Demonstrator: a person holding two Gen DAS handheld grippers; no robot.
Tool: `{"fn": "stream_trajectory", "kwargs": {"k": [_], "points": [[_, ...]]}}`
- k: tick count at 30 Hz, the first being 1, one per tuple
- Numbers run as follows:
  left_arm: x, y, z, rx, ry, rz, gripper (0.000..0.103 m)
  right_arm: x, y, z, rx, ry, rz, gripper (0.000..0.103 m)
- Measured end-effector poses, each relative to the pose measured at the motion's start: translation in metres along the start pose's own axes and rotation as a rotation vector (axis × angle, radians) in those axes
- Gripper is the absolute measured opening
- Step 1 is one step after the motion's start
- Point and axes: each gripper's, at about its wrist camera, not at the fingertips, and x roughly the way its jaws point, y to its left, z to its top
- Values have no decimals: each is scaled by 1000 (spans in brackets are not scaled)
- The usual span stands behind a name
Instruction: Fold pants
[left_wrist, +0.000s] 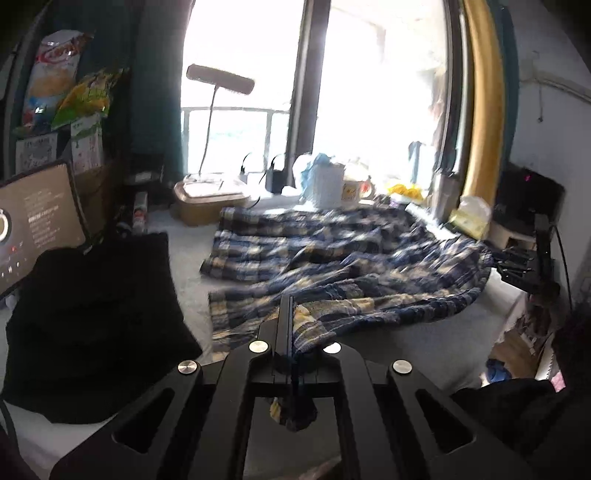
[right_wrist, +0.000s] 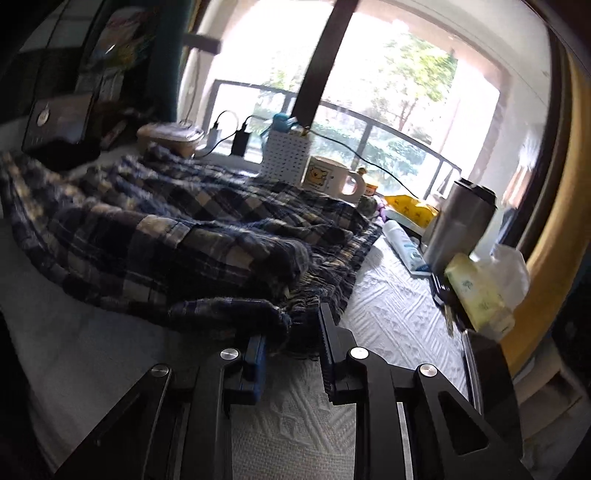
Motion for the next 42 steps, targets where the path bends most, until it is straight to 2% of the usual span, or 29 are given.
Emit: {"fn": "stream_trajectory", "kwargs": {"k": [5, 13, 18, 21, 30, 38, 42], "points": [[-19, -19, 18, 48, -47, -37, 1, -32, -23, 6, 134, -47, 6, 24], [-36, -42, 52, 83, -108, -145, 1, -70, -56, 26, 246, -118, -39, 22], [-32, -49, 76, 122, -133, -182, 1, -83, -78, 35, 304, -128, -73, 22], [-19, -46, 91, 150, -145, -168, 1, -82, -87, 46, 315, -135, -88, 22], [64, -11, 148, 164, -124, -137, 1, -38, -110, 75, 365, -126, -89, 22], [164, 17, 192, 169, -33, -102, 1, 40, -132, 90, 432, -69, -61, 22], [209, 32, 196, 160, 26, -83, 1, 83, -139, 102, 419, -17, -62, 22]]}}
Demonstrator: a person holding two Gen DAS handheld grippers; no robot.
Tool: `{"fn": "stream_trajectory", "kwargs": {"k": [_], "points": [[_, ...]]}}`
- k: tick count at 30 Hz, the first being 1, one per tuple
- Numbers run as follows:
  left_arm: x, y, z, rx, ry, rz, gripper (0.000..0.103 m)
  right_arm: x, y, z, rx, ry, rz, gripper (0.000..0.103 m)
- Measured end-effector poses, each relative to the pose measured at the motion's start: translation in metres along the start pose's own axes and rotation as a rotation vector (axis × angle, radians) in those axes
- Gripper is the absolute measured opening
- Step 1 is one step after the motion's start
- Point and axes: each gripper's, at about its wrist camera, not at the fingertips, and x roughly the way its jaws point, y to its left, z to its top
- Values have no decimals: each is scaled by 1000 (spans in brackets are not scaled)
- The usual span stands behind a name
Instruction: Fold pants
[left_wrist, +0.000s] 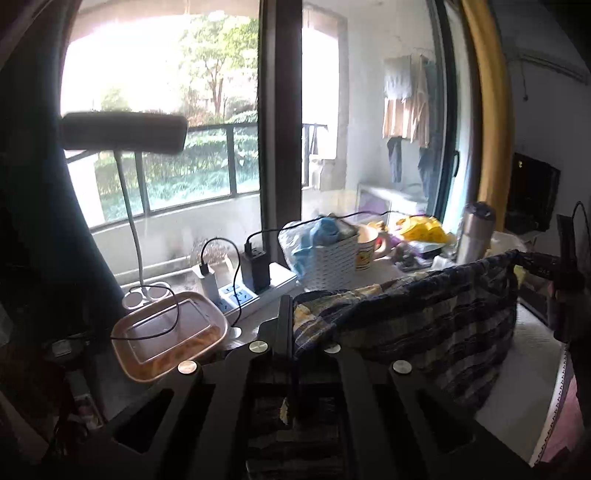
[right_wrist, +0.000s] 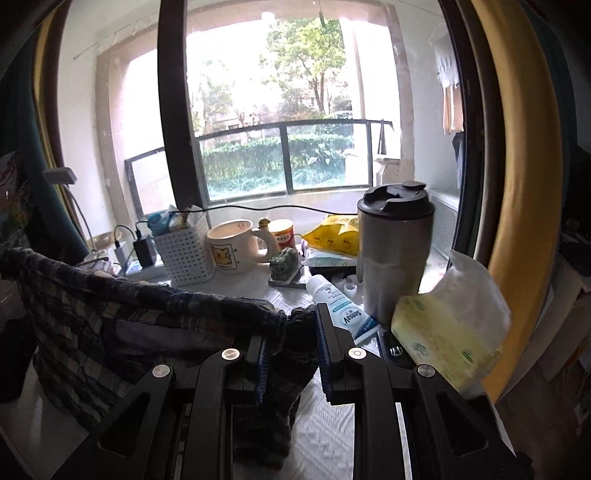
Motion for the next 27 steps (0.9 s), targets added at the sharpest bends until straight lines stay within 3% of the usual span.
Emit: {"fn": "stream_trajectory", "kwargs": {"k": [11, 13, 15, 16, 23, 27], "points": [[121, 58, -24, -94, 210, 72, 3, 126, 12, 17, -103, 189, 1, 22], [131, 62, -30, -94, 247, 97, 20, 142, 13, 16, -120, 223, -5, 22], [132, 67, -35, -84, 260, 138, 73, 154, 15, 14, -133, 247, -17, 23], [129, 69, -37, -82, 251, 155, 79, 159, 15, 14, -135, 260, -24, 23], [92, 73, -44, -91, 228, 187, 81, 165, 14, 12, -153, 291, -64, 33], [68, 53, -56, -105, 233, 75, 81, 132, 14, 22, -157, 229, -100, 53]]}}
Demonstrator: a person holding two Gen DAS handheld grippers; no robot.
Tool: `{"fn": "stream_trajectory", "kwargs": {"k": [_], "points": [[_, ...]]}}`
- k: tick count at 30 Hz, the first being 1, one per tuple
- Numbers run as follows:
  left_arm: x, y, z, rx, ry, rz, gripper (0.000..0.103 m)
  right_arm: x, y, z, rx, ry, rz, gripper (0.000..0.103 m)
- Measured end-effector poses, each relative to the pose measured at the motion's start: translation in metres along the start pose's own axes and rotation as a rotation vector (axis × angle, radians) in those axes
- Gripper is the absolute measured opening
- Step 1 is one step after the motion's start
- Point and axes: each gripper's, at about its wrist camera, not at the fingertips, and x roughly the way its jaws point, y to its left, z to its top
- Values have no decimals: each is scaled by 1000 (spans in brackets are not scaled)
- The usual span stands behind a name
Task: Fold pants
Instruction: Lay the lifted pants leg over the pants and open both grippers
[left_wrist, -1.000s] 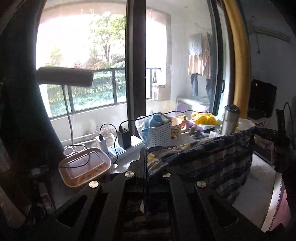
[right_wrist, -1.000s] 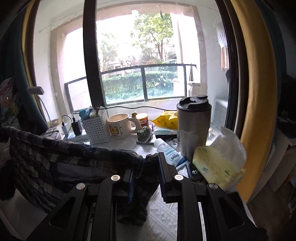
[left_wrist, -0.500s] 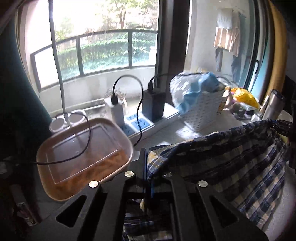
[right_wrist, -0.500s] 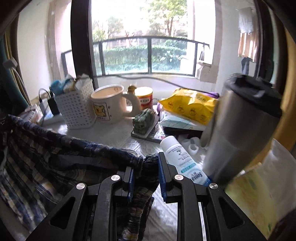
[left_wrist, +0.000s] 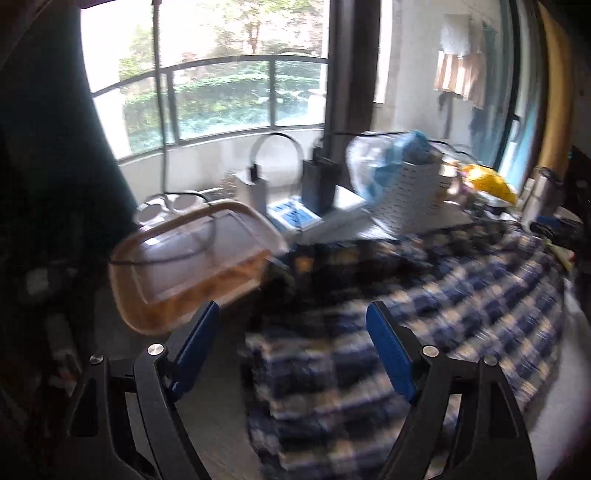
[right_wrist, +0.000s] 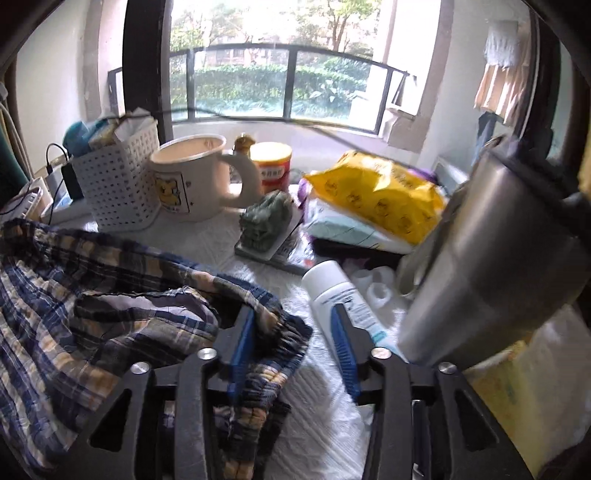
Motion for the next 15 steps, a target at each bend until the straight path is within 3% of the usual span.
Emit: {"fn": "stream_trajectory", "kwargs": {"k": [4, 8, 10, 15], "points": [[4, -22, -19, 40, 57, -87, 81, -46, 9, -3, -3, -69, 50, 58], [16, -27, -31, 53, 125, -81, 81, -75, 45, -13, -10, -103, 231, 58], [16, -24, -40, 48, 149, -39, 81, -75, 72, -26, -48, -58, 294, 58], [9, 2, -67, 10, 185, 157, 81, -42, 98, -69, -109, 90, 232, 58]]}}
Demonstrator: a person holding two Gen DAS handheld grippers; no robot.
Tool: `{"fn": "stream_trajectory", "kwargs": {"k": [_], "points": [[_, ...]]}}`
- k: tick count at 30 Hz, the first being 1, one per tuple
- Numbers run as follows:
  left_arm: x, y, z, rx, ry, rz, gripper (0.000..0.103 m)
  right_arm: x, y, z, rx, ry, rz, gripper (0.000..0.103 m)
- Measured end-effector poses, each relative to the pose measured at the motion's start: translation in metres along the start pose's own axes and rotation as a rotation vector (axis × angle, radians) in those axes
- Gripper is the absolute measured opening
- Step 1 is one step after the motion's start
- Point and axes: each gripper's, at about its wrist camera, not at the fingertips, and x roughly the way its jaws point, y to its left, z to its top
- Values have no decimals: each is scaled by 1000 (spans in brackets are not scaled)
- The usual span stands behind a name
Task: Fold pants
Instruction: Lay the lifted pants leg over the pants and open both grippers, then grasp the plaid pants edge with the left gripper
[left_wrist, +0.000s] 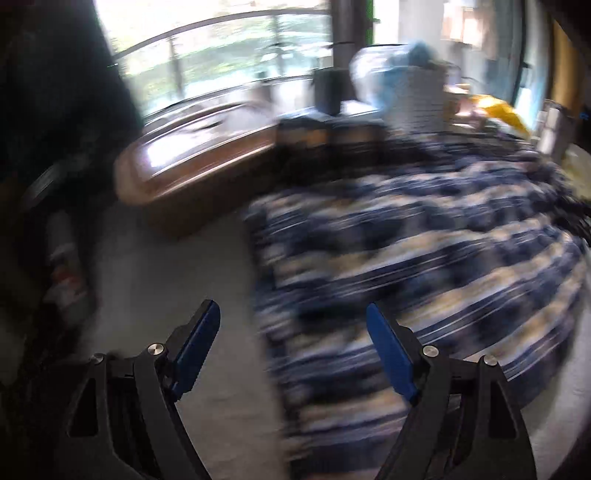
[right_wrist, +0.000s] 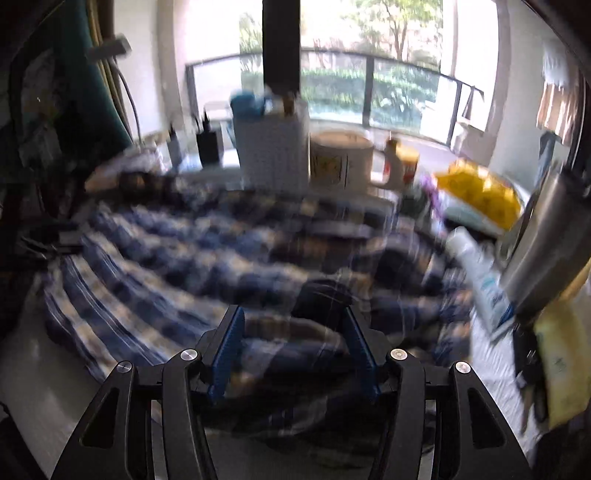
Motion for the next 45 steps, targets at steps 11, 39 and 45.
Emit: {"fn": "stream_trajectory", "kwargs": {"k": [11, 39, 45], "points": [[-96, -19, -39, -125, -135, -230, 81, -54, -15, -16, 105, -81, -64, 58], [-51, -143, -24, -166, -149, -359, 9, -69, -62, -77, 236, -92, -45, 60], [-46, -142, -25, -127, -126, -301, 2, -72, -66, -81, 258, -100, -11, 61]]}}
